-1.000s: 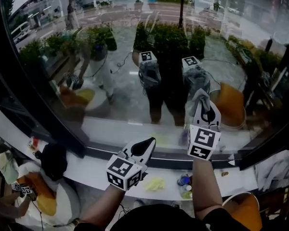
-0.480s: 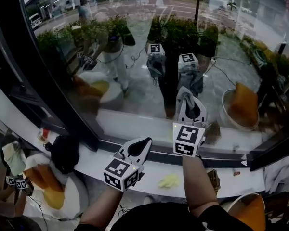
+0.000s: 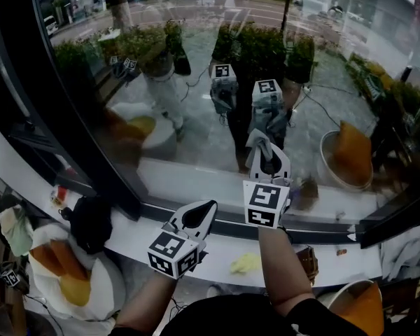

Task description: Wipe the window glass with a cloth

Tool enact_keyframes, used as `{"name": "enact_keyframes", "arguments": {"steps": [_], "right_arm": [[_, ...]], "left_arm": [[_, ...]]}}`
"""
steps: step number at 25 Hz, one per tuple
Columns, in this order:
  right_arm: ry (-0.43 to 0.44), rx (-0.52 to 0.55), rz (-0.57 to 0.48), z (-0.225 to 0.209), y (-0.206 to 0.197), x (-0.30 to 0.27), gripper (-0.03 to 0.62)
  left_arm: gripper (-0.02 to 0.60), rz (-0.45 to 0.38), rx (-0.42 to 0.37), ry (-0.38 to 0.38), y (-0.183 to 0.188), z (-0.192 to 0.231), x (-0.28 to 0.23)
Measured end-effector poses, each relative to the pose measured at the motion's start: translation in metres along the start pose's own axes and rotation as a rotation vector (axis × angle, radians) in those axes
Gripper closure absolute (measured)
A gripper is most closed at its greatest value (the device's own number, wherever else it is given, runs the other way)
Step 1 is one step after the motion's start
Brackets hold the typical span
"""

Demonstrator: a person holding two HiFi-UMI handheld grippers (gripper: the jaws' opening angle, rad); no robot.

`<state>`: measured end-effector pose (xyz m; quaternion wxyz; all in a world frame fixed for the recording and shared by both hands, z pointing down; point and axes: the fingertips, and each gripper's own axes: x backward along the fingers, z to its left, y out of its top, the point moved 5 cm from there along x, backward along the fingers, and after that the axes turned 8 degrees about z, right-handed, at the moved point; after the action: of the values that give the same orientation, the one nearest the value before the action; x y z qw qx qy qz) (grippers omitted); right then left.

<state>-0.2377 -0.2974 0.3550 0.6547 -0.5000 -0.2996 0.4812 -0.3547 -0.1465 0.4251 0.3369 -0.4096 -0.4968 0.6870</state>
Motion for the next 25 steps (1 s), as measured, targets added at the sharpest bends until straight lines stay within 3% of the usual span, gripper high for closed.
{"name": "enact_keyframes", "arguments": {"steps": [25], "right_arm": [[0.081, -0.036, 0.020, 0.0047, -0.0008, 0.0012, 0.553]], "left_arm": [[0.574, 0.006, -0.006, -0.023, -0.0012, -0.0075, -0.0023]]}}
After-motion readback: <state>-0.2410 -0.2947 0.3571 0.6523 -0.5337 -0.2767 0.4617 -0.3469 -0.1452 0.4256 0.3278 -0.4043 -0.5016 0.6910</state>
